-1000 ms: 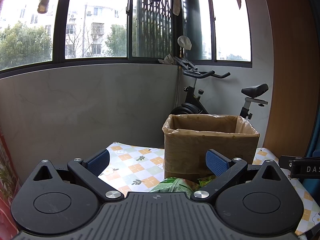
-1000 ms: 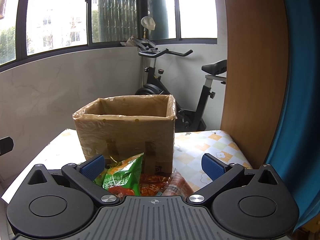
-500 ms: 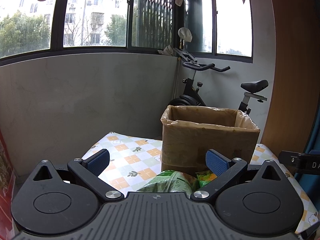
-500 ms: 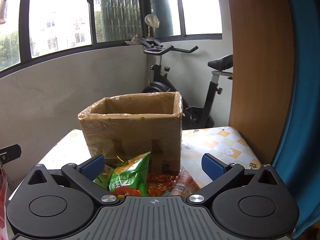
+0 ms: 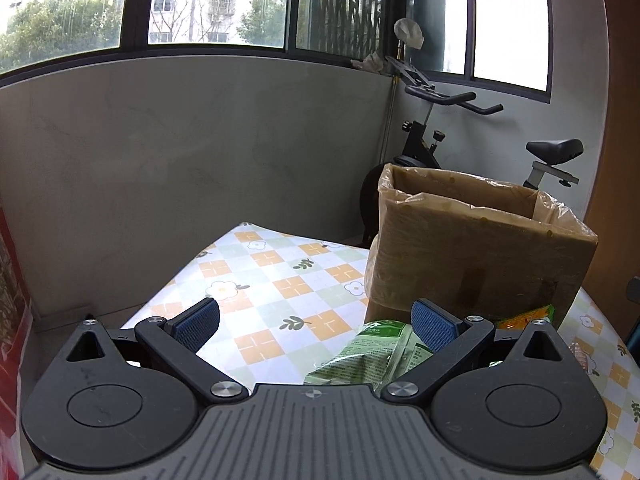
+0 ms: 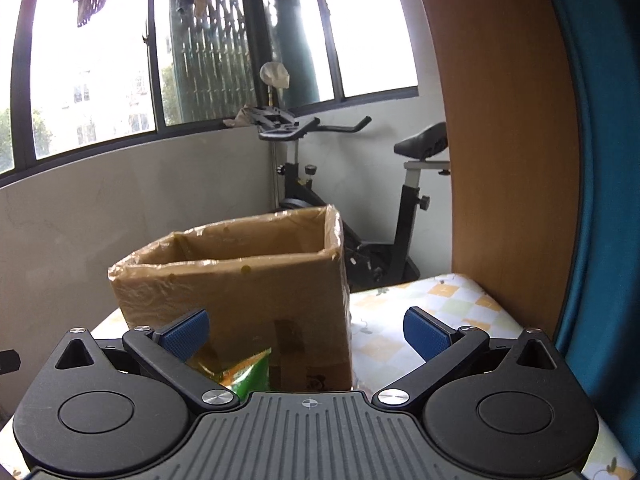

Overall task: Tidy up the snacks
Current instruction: 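Grasp the light green bag with the left tool while the right tool grasps the pink sausage pack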

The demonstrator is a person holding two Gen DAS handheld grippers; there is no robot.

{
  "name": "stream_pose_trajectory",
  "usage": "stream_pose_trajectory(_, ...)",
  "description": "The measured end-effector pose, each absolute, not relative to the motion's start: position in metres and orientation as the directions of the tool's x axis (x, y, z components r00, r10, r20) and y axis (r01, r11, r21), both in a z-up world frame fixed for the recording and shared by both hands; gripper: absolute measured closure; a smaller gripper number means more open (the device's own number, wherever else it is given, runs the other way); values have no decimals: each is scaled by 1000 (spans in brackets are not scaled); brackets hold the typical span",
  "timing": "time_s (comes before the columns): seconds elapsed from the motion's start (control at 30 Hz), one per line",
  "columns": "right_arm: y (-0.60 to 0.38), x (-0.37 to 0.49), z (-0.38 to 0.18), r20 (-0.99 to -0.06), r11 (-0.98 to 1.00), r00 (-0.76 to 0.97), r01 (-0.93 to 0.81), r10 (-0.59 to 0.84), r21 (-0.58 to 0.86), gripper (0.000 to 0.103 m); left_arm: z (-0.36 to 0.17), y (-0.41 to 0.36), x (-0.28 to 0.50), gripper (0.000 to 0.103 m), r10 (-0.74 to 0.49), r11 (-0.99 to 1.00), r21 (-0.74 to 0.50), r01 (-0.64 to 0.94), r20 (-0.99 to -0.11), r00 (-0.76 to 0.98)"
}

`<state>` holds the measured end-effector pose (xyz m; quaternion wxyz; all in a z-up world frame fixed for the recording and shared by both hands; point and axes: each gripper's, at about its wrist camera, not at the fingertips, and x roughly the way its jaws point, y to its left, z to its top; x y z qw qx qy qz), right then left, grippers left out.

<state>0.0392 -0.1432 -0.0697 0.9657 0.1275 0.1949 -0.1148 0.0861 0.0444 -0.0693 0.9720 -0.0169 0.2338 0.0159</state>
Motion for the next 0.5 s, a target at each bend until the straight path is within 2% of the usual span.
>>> stream_pose_trajectory(0.17, -133, 43, -108, -451, 945, 867, 301, -213, 132, 0, -107, 43, 99, 0, -93, 990, -139, 17, -561, 822)
stream_pose_trajectory(0.3, -130, 45, -123, -457, 952, 869, 278, -190, 131, 0, -141, 40, 108, 1, -127, 984, -180, 12, -645, 754)
stream_pose_trajectory(0.4, -135, 48, -129, -452, 949, 873, 277, -183, 151, 0, -151, 44, 117, 1, -181, 965, -260, 3, -661, 729)
stream_pose_trajectory(0.5, -141, 51, -133, -460, 943, 869, 287, -181, 171, 0, -153, 45, 128, 1, -185, 956, -292, -19, -653, 735)
